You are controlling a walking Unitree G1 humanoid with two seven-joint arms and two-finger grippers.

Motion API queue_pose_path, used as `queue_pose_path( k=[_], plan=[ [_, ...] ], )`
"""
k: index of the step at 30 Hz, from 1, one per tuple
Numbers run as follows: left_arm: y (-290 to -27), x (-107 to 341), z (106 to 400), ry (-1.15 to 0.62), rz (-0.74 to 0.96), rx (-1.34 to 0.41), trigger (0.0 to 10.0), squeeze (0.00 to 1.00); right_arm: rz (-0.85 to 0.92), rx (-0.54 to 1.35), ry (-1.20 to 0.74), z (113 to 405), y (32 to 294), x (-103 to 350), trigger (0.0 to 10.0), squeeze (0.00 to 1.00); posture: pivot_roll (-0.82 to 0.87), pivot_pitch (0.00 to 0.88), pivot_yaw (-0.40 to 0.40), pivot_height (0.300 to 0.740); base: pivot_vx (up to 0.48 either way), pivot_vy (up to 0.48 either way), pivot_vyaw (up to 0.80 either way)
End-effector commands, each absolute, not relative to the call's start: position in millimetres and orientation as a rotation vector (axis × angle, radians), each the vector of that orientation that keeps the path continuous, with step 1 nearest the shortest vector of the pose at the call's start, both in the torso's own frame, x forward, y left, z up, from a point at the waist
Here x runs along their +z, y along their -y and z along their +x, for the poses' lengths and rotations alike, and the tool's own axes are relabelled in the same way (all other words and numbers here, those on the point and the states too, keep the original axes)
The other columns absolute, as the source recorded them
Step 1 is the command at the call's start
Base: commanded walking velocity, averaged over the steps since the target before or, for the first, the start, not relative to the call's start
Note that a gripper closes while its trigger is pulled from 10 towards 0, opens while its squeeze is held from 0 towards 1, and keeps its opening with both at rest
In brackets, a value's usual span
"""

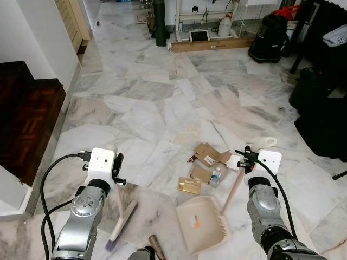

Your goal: Sweep floor

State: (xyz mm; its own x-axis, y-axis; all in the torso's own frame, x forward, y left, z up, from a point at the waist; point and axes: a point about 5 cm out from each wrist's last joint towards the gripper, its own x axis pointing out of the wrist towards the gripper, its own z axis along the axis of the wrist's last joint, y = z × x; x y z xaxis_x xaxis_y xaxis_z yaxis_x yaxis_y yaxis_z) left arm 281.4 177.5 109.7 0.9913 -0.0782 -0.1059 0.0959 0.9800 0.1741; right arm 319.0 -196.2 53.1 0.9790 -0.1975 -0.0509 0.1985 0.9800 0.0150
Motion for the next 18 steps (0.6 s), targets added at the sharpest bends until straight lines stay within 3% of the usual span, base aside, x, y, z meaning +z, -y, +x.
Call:
queue_pose_path(
  k=[1, 18],
  plan=[
    [-177.3, 112.5, 280.5, -0.1, 0.185, -0.093, 10.0, 0.0, 0.021, -0.188, -0.034, 323.5, 193.8, 58.2, 10.0, 0.0, 0.17, 0.085, 0.009, 0.74, 0.0, 0.0, 0.0],
    [-178.7, 112.7, 278.9, -0.072, 0.132, -0.064, 10.0, 0.0, 0.025, -0.187, -0.038, 323.6, 194.5, 58.0, 10.0, 0.0, 0.16, 0.069, 0.011, 0.74, 0.0, 0.0, 0.0]
  ],
)
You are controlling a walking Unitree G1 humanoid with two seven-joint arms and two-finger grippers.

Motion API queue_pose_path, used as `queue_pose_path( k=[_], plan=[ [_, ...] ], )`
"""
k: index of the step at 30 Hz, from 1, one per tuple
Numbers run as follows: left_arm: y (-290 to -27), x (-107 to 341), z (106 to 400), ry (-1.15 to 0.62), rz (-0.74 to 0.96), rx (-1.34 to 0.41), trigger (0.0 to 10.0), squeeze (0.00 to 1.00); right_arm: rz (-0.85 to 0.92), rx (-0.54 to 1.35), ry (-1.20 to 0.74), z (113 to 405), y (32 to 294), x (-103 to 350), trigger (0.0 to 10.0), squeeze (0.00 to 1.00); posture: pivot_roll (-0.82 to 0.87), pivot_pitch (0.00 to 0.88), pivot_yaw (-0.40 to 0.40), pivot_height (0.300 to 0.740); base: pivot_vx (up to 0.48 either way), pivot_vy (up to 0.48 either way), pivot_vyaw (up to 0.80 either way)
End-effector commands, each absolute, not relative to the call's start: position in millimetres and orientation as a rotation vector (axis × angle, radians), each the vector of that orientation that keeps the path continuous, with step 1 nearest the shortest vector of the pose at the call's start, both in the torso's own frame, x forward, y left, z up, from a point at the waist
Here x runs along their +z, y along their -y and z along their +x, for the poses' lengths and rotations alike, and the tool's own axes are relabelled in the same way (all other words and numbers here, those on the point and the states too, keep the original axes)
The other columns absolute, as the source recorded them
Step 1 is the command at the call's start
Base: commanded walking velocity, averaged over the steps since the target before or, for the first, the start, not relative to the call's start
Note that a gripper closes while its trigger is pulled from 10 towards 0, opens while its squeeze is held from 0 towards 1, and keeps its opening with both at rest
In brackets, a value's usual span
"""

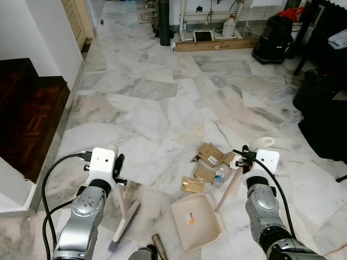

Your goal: Sweep floor

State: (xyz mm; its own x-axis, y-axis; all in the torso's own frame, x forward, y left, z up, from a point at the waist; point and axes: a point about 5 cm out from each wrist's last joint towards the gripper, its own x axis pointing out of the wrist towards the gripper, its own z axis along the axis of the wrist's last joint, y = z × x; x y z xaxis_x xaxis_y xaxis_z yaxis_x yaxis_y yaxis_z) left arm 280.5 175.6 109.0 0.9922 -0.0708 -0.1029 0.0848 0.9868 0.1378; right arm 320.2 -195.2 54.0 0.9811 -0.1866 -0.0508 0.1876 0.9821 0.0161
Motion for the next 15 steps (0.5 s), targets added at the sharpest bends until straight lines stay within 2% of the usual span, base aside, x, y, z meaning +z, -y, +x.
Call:
queue_pose_path(
  k=[1, 3, 15],
  plan=[
    [-178.4, 112.7, 278.7, -0.072, 0.13, -0.066, 10.0, 0.0, 0.025, -0.186, -0.038, 323.6, 194.5, 58.1, 10.0, 0.0, 0.16, 0.069, 0.011, 0.74, -0.251, 0.0, 0.0],
    [-178.4, 112.5, 278.6, -0.073, 0.132, -0.067, 10.0, 0.0, 0.026, -0.185, -0.037, 323.8, 194.4, 58.2, 10.0, 0.0, 0.16, 0.067, 0.011, 0.74, -0.255, 0.0, 0.0],
    [-177.0, 115.6, 278.9, -0.059, 0.135, -0.073, 10.0, 0.0, 0.029, -0.188, -0.036, 323.2, 194.5, 57.9, 10.0, 0.0, 0.16, 0.07, 0.015, 0.74, 0.0, 0.0, 0.0]
  ],
)
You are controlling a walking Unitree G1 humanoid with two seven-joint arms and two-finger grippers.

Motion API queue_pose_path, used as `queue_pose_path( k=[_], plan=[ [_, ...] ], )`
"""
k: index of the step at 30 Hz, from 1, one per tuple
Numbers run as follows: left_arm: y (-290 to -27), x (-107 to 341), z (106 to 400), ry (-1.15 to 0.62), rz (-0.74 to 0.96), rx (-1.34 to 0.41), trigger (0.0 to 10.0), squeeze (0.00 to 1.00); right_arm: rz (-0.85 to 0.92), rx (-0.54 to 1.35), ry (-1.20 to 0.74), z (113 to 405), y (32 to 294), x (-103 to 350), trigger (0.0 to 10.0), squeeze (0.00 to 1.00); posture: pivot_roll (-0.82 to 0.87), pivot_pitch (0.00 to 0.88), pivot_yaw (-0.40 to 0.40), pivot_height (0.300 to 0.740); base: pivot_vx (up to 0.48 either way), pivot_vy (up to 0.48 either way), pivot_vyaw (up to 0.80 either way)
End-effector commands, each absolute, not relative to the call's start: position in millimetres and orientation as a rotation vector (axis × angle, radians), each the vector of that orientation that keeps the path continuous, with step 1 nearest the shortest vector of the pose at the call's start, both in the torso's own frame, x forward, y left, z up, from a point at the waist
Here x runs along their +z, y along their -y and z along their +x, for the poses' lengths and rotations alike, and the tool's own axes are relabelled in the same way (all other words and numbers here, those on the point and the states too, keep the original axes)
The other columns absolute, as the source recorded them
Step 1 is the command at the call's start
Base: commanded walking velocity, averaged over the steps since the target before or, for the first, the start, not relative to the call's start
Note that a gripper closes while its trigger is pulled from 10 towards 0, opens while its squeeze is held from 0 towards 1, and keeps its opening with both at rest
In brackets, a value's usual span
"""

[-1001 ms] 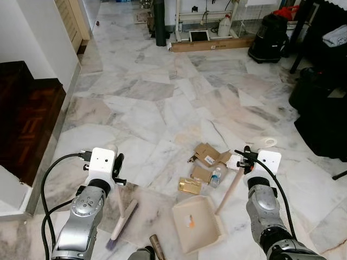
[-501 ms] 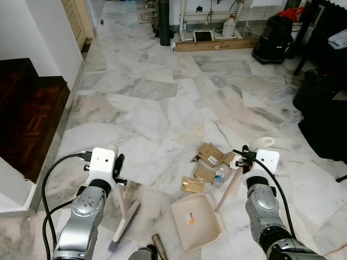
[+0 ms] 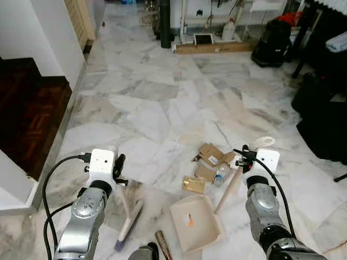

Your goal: Sweep floor

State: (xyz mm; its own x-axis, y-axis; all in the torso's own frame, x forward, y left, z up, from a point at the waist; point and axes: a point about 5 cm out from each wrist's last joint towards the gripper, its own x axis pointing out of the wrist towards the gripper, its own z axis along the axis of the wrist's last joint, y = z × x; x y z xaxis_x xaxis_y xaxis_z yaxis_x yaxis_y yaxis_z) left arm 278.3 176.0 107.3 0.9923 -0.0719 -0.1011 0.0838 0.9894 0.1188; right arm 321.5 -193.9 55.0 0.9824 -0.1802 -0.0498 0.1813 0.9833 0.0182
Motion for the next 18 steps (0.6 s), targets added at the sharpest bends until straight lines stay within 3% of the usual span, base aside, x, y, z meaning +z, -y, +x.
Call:
queue_pose_path(
  k=[1, 18],
  plan=[
    [-176.8, 116.2, 278.9, -0.054, 0.139, -0.073, 10.0, 0.0, 0.029, -0.189, -0.037, 323.0, 194.7, 57.7, 10.0, 0.0, 0.16, 0.071, 0.015, 0.74, 0.0, 0.0, 0.0],
    [-175.5, 121.0, 278.5, -0.038, 0.152, -0.089, 10.0, 0.0, 0.035, -0.194, -0.04, 321.4, 193.6, 55.7, 10.0, 0.0, 0.17, 0.085, 0.024, 0.74, 0.0, 0.0, 0.0]
  ],
)
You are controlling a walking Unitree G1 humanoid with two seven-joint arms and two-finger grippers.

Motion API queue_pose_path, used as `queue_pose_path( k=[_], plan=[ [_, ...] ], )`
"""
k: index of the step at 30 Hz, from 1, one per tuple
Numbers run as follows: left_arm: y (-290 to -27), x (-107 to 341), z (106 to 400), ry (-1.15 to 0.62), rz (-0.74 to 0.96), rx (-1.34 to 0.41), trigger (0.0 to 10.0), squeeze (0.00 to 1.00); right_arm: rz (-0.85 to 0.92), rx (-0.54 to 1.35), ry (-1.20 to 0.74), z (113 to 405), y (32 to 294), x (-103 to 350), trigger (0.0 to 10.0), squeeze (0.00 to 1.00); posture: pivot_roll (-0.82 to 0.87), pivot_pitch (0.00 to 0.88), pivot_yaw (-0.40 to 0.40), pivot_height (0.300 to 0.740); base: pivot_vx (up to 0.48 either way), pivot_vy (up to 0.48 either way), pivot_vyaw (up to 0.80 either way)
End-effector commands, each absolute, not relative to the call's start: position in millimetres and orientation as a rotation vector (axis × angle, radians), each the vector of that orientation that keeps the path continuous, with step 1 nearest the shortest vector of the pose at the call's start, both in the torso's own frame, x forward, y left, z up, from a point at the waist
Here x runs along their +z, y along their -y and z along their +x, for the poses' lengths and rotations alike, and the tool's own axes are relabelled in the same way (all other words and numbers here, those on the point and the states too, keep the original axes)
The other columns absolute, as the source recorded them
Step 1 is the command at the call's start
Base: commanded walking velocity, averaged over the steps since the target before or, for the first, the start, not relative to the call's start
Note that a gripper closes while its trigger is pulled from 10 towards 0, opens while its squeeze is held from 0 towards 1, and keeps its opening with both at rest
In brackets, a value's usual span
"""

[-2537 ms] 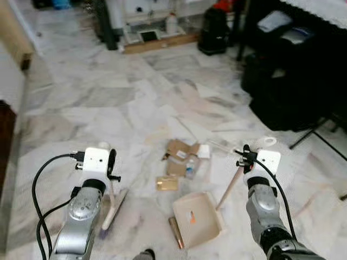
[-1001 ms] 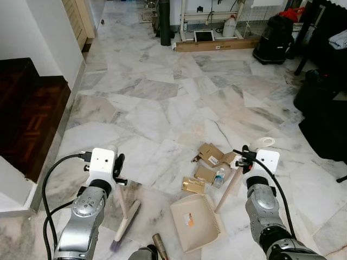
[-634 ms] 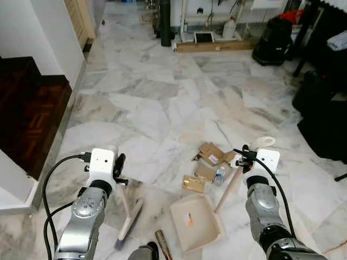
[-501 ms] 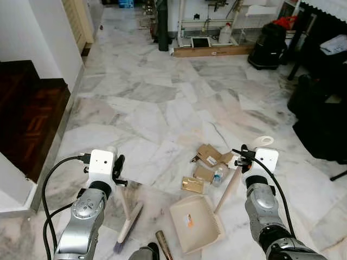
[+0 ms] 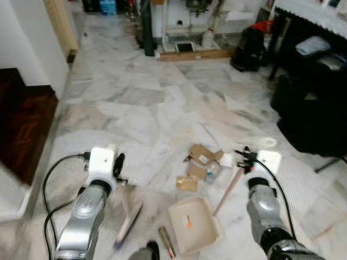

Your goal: Sweep floor

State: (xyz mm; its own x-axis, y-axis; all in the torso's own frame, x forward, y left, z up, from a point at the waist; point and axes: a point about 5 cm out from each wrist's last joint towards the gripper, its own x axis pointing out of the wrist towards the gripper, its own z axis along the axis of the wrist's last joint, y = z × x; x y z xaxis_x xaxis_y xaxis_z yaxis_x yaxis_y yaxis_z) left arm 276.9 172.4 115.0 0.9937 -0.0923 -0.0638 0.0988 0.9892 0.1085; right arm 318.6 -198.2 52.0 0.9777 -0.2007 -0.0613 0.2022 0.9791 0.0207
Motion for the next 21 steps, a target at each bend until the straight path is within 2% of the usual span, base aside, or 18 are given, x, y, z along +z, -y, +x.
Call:
queue_pose_path(
  k=[1, 19, 21],
  plan=[
    [-175.6, 121.0, 278.5, -0.038, 0.16, -0.088, 10.0, 0.0, 0.034, -0.194, -0.04, 321.3, 193.6, 55.6, 10.0, 0.0, 0.17, 0.085, 0.024, 0.74, 0.0, 0.0, 0.0],
    [-176.9, 120.7, 279.1, -0.057, 0.169, -0.088, 10.0, 0.0, 0.029, -0.199, -0.039, 321.0, 193.7, 55.5, 10.0, 0.0, 0.17, 0.088, 0.027, 0.74, 0.013, -0.427, 0.0],
    [-176.7, 120.5, 279.3, -0.059, 0.165, -0.089, 10.0, 0.0, 0.029, -0.2, -0.039, 321.1, 194.0, 55.6, 10.0, 0.0, 0.17, 0.088, 0.026, 0.74, 0.0, 0.0, 0.0]
  ],
)
